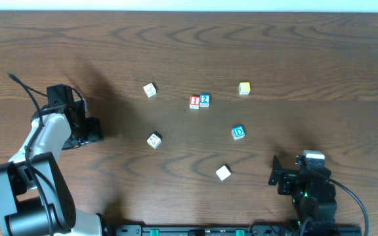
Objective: Spell out Ai2
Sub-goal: 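Lower the left gripper and close it on the red 'A' block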
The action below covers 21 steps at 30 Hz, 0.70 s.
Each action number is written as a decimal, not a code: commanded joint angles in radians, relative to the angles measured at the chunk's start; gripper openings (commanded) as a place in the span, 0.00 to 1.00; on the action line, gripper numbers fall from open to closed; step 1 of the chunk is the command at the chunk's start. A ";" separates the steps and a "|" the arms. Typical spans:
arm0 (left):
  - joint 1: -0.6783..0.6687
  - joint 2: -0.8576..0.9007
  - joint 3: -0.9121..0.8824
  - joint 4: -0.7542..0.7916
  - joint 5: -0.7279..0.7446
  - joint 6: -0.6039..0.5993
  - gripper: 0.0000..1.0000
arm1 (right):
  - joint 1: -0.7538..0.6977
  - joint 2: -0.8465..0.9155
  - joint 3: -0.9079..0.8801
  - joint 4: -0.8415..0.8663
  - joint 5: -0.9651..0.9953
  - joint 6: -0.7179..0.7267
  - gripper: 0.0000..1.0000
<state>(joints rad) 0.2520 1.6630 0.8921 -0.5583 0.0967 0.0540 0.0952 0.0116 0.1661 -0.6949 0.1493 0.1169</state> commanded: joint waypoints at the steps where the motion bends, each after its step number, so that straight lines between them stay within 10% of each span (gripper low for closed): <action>1: 0.003 0.009 0.010 0.010 -0.022 0.003 0.59 | -0.010 -0.006 -0.004 -0.002 -0.004 -0.006 0.99; 21: 0.003 0.009 0.010 0.025 -0.022 0.002 0.43 | -0.010 -0.006 -0.004 -0.002 -0.004 -0.006 0.99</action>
<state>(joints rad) 0.2516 1.6646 0.8921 -0.5343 0.0902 0.0528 0.0952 0.0116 0.1661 -0.6949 0.1490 0.1165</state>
